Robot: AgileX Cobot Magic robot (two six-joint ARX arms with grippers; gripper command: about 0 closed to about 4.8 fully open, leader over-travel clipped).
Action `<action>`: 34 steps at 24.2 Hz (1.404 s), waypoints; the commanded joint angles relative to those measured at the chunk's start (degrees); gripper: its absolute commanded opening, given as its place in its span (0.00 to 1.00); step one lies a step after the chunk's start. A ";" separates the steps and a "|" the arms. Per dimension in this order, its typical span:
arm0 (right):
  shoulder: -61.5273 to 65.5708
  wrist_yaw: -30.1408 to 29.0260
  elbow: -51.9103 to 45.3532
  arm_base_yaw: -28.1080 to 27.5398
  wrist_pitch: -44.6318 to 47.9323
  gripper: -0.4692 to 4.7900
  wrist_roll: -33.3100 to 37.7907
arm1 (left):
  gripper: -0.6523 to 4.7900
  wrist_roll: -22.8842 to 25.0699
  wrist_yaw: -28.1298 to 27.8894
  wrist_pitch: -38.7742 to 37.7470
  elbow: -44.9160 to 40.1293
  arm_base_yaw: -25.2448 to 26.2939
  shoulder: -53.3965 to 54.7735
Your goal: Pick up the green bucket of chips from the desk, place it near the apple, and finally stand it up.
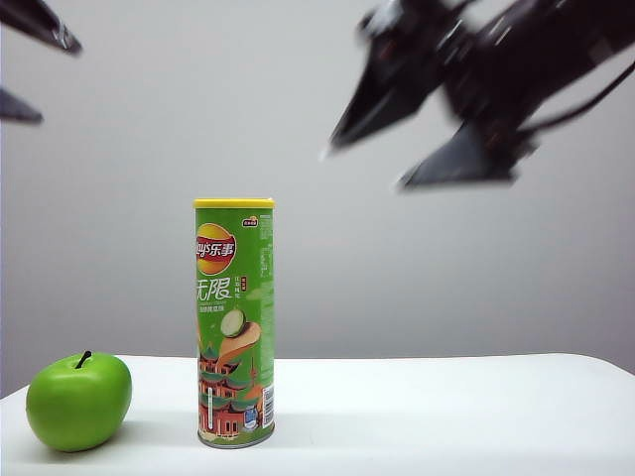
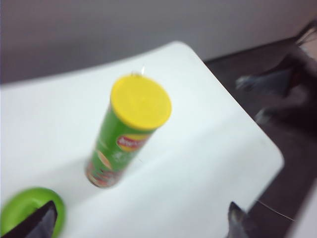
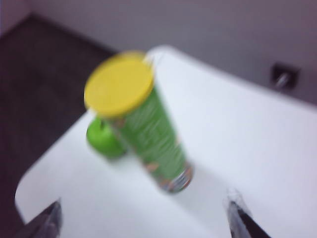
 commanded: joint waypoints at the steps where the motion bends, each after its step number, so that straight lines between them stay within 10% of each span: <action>1: -8.48 0.79 0.26 -5.38 -6.93 0.98 -0.66 | 0.92 1.44 -9.38 -5.05 -0.20 0.07 -11.02; 9: -17.84 2.36 -1.25 -7.41 -16.22 0.88 -4.92 | 0.91 -7.69 -25.20 3.58 -11.69 0.09 -34.53; 21: -31.87 25.66 -6.05 -8.57 -11.45 0.57 -7.89 | 0.79 -17.25 -37.00 13.40 -23.06 0.07 -46.34; 34: -57.44 18.32 -27.89 -21.62 -3.85 0.22 0.07 | 0.65 -17.64 -36.33 19.17 -30.84 0.07 -46.49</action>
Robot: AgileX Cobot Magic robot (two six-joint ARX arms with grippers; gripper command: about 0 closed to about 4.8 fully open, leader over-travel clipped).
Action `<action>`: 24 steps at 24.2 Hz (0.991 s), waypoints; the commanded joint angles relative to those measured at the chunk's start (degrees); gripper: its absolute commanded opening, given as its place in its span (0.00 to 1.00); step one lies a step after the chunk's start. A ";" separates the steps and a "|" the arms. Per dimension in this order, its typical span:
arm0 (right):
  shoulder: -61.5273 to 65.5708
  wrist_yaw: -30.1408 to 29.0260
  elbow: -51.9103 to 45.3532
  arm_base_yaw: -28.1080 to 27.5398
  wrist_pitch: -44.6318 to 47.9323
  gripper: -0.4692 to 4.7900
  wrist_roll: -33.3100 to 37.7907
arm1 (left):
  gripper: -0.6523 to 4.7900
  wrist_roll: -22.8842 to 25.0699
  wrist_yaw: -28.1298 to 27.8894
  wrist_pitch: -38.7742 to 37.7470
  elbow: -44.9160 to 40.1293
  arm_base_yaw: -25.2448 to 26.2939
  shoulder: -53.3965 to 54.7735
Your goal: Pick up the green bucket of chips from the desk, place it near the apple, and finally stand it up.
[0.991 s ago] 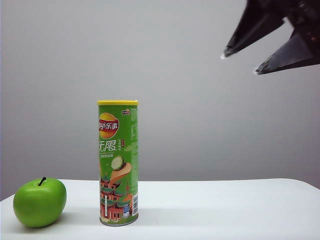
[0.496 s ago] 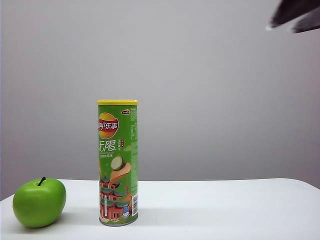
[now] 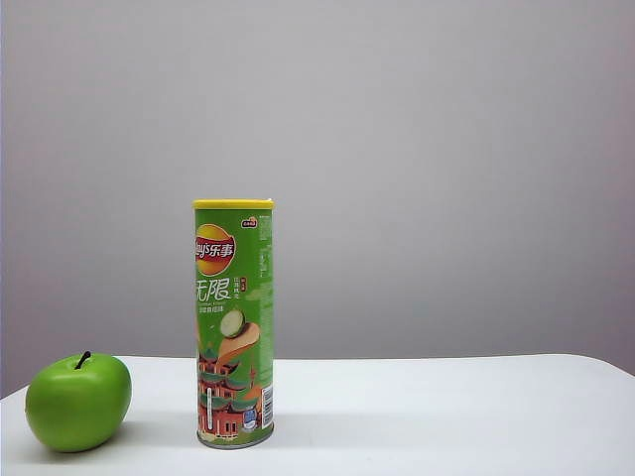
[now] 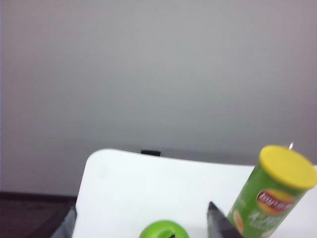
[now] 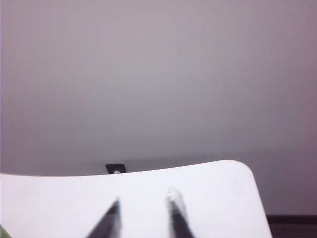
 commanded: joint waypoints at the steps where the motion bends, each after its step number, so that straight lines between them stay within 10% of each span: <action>1: -2.93 0.00 -4.31 0.00 6.45 0.16 1.33 | 0.55 -0.17 0.63 2.95 -2.19 0.02 0.04; 7: -4.79 1.57 -12.52 0.00 12.52 0.10 0.83 | 0.15 2.40 2.56 9.38 -7.78 0.02 0.04; 24: -4.79 3.58 -12.48 -6.19 1.14 0.09 -5.22 | 0.13 4.13 2.05 8.76 -13.57 0.02 0.02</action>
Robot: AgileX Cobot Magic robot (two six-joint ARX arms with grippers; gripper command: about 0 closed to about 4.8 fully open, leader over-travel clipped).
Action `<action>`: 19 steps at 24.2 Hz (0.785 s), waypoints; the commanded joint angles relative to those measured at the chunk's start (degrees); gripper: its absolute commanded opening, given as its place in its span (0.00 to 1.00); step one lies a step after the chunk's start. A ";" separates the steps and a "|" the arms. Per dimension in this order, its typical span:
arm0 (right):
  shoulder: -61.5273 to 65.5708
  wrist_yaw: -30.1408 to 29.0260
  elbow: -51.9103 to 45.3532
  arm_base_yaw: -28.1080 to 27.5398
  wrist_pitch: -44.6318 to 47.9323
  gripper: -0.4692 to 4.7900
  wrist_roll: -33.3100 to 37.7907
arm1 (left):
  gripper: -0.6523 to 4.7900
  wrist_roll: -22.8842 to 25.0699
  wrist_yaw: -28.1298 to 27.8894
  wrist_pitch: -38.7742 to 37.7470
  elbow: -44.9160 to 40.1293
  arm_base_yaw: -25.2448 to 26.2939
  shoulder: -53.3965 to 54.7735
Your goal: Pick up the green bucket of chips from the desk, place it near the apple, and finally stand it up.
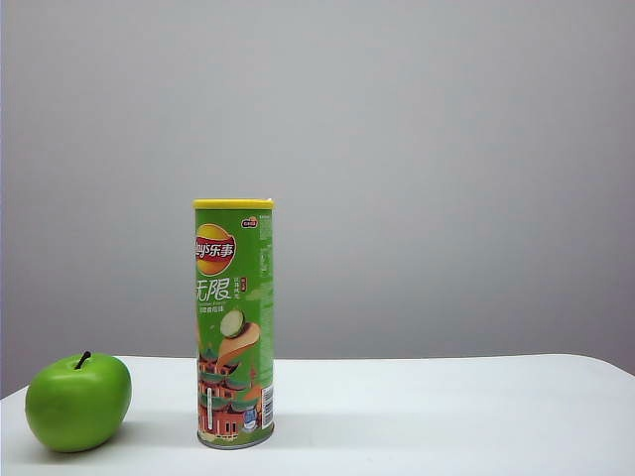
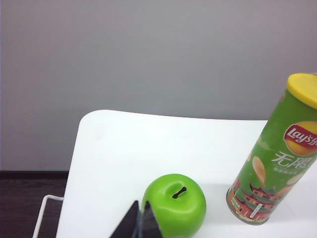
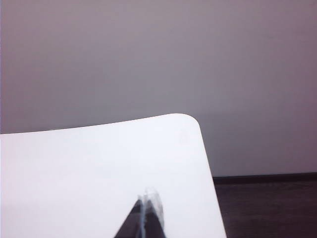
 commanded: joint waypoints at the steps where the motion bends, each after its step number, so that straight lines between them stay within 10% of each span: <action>1: -0.04 1.81 -0.35 -0.11 0.72 0.09 -0.37 | 0.13 -0.07 -0.92 0.17 0.09 0.02 0.04; 19: -0.09 2.25 -0.35 -0.09 -3.58 0.09 -0.13 | 0.11 0.37 -5.97 -7.74 0.11 0.04 0.07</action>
